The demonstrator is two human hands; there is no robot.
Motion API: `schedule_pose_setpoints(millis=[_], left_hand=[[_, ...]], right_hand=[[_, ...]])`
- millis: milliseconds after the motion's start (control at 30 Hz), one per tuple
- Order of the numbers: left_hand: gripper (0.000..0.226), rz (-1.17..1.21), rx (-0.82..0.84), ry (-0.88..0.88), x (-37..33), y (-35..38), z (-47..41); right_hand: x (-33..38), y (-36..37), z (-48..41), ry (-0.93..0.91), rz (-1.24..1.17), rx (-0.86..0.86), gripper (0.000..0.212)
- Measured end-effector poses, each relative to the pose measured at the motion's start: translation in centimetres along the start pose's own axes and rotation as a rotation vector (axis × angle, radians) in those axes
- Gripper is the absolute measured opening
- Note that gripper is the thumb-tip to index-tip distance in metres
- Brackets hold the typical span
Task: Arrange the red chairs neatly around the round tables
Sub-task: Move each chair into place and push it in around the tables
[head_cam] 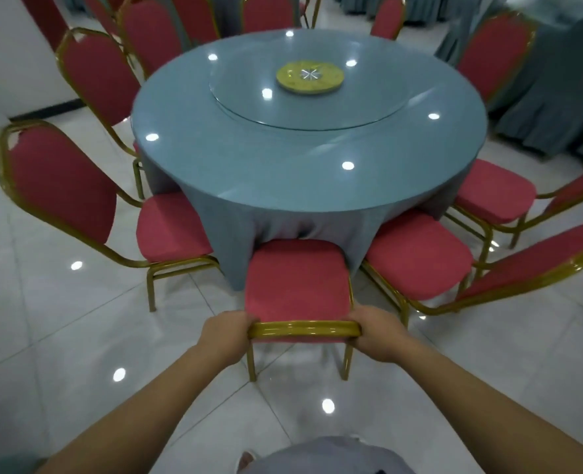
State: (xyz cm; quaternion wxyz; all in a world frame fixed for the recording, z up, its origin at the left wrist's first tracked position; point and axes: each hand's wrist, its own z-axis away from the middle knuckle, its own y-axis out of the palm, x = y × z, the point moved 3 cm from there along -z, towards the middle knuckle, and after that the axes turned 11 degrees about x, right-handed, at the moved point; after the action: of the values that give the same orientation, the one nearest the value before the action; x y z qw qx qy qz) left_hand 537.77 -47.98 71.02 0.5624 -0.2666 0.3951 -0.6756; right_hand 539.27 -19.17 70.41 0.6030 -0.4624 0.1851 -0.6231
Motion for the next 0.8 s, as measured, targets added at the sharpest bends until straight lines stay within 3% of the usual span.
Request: schedule_pose_setpoints(millis=[233,367,433,500,600,700,800], left_hand=[[0.016,0.009,0.036,0.111,4.0,0.1,0.9],[0.037,0.282,0.069,0.162,6.0,0.5,1.0],[0.060,0.537,0.148,0.212,8.0,0.9,1.4],[0.074,0.802,0.205,0.241,10.7,1.2,2.4],[0.063,1.013,0.178,0.154,16.0,1.5,3.9],[0.047,1.125,0.080,0.016,22.7,1.6,5.0],[0.034,1.240,-0.042,-0.089,29.5,1.6,6.1]], right_hand=[[4.1,1.1,0.8,0.129,-0.021,0.026,0.014],[8.5,-0.6,1.3,0.130,-0.292,0.071,0.031],[13.4,-1.8,0.5,0.012,-0.465,0.043,0.051],[18.9,-2.4,-1.3,-0.133,-0.555,0.031,0.056],[25.9,-2.0,-5.3,-0.236,-0.678,-0.018,0.041],[30.7,-0.8,-10.2,-0.241,-0.773,-0.029,0.020],[34.6,0.3,-16.2,-0.211,-0.800,-0.034,0.012]])
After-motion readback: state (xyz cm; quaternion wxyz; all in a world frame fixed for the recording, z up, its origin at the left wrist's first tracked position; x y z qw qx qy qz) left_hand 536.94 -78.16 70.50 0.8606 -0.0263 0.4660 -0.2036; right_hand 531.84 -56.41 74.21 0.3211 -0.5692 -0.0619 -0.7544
